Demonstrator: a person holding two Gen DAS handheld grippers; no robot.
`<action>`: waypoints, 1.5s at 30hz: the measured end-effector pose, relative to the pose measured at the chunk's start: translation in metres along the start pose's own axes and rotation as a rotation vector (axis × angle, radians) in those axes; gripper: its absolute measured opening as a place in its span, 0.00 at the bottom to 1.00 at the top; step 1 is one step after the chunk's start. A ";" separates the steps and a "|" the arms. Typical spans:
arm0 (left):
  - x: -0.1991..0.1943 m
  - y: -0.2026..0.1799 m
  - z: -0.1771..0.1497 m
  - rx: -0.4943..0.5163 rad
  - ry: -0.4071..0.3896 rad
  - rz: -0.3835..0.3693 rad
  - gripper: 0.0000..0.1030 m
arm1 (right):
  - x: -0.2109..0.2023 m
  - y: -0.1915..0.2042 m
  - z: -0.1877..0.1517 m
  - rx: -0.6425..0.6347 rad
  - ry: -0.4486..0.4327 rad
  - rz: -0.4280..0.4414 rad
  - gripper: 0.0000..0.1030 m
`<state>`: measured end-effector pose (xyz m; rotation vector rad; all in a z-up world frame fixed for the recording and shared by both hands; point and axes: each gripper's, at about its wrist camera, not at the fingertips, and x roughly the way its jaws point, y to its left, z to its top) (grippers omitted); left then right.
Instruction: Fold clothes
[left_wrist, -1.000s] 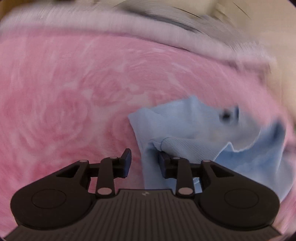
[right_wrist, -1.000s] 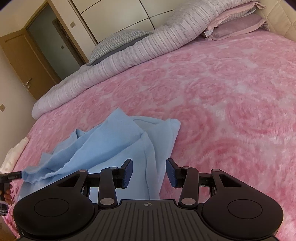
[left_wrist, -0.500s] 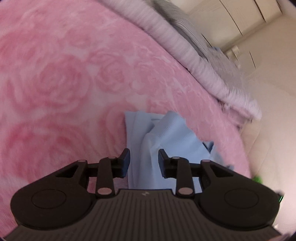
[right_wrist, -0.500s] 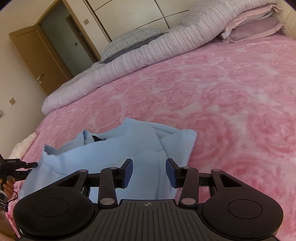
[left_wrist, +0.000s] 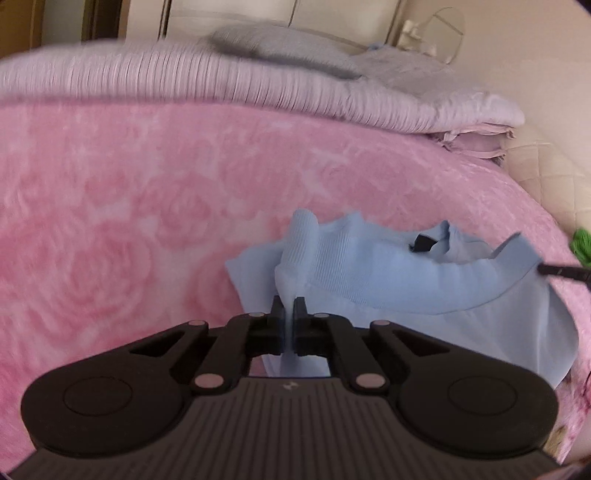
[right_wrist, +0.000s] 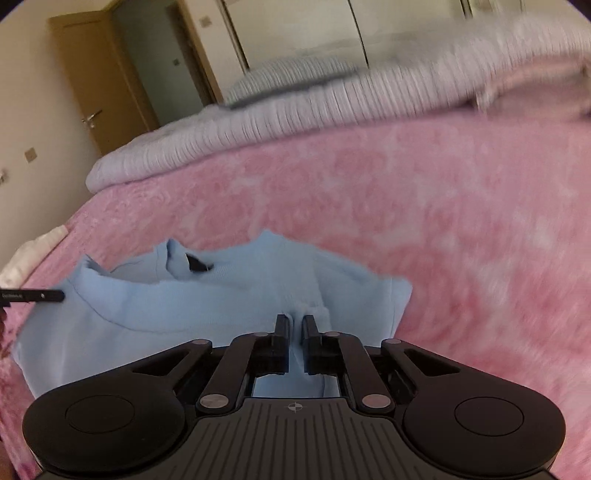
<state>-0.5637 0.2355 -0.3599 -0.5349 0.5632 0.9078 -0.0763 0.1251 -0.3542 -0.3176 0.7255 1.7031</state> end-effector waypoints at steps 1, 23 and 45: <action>-0.003 -0.002 0.002 0.010 -0.017 0.007 0.03 | -0.006 0.005 0.002 -0.028 -0.020 -0.009 0.05; 0.066 -0.007 0.043 0.033 -0.125 0.074 0.04 | 0.032 -0.010 0.032 -0.024 -0.148 -0.197 0.04; -0.042 0.051 -0.046 -0.454 -0.017 0.082 0.26 | -0.068 -0.008 -0.030 0.431 -0.169 -0.146 0.43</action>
